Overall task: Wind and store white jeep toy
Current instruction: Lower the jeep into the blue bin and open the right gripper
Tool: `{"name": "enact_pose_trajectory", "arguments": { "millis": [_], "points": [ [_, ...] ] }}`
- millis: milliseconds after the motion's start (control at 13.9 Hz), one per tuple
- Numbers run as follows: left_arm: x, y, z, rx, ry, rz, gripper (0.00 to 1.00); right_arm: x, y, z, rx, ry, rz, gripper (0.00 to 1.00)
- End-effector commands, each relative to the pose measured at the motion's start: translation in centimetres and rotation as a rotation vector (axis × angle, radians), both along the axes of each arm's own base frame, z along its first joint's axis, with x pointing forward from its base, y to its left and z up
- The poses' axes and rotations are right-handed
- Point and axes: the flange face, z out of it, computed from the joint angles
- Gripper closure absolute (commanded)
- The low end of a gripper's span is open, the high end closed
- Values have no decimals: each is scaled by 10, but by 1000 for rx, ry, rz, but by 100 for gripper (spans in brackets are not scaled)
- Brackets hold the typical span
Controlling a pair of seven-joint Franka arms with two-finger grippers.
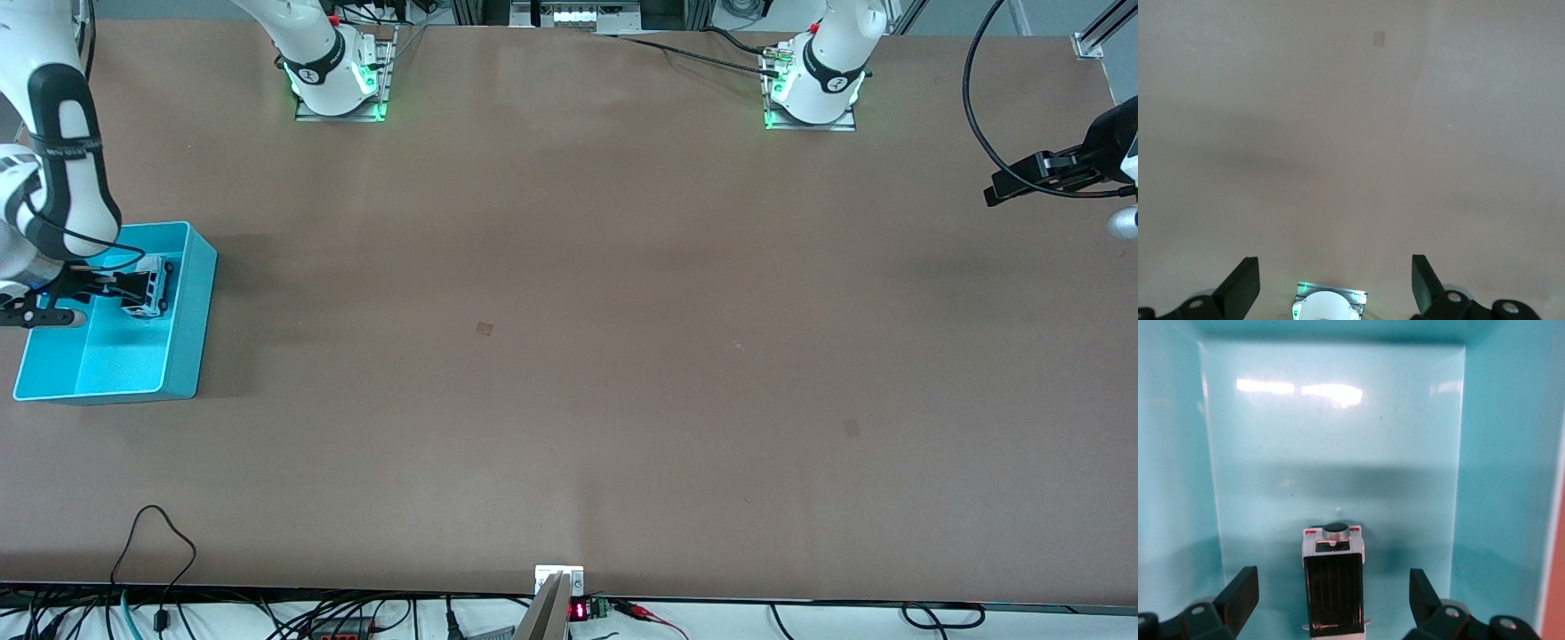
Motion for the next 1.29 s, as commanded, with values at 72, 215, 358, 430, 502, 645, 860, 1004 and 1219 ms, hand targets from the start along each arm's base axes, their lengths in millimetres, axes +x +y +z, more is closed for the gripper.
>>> {"name": "enact_pose_trajectory", "arguments": {
  "millis": [72,215,358,430,502,645,860,1004,1219],
  "points": [
    [0,1,5,-12,5,10,0,18,9,62,43,-59,150,0],
    [1,-1,4,-12,6,7,0,30,11,90,66,-55,164,0],
    [0,2,6,-10,2,10,0,44,31,112,86,-47,189,0],
    [0,5,7,-14,-2,13,0,44,35,122,99,-46,197,0],
    [0,10,8,-15,-3,23,0,42,36,133,111,-54,199,0],
    [1,5,7,-13,-3,17,0,41,44,145,125,-65,211,0],
    [0,5,8,-16,-3,14,0,41,58,156,141,-71,231,0],
    [1,1,7,-12,-3,10,0,42,63,162,146,-79,201,0],
    [1,6,8,-14,-5,17,0,43,93,173,175,-58,94,0]
  ]
}}
